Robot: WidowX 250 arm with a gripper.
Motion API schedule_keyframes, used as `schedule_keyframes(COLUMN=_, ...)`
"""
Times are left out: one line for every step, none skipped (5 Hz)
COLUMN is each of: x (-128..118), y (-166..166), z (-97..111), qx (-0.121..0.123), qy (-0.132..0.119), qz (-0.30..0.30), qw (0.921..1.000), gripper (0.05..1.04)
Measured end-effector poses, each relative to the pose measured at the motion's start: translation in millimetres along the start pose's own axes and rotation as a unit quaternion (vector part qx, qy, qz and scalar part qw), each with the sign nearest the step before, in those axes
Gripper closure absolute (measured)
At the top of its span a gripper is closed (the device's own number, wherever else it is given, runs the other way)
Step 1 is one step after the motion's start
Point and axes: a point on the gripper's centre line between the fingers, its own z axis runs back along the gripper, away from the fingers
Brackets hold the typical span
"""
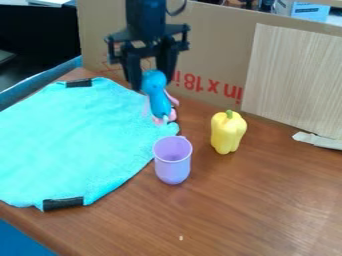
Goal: Put the blue figure on the top edge of the cloth
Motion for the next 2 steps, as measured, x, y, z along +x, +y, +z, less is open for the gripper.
schedule_keyframes(x=29, y=-1, z=-9, qx=0.011, qy=-0.012, qz=0.032, qw=0.9994, gripper=0.462)
schedule_keyframes(x=49, y=-6, z=-20, qx=0.012, qy=-0.034, qz=0.055, qw=0.9978, gripper=0.462)
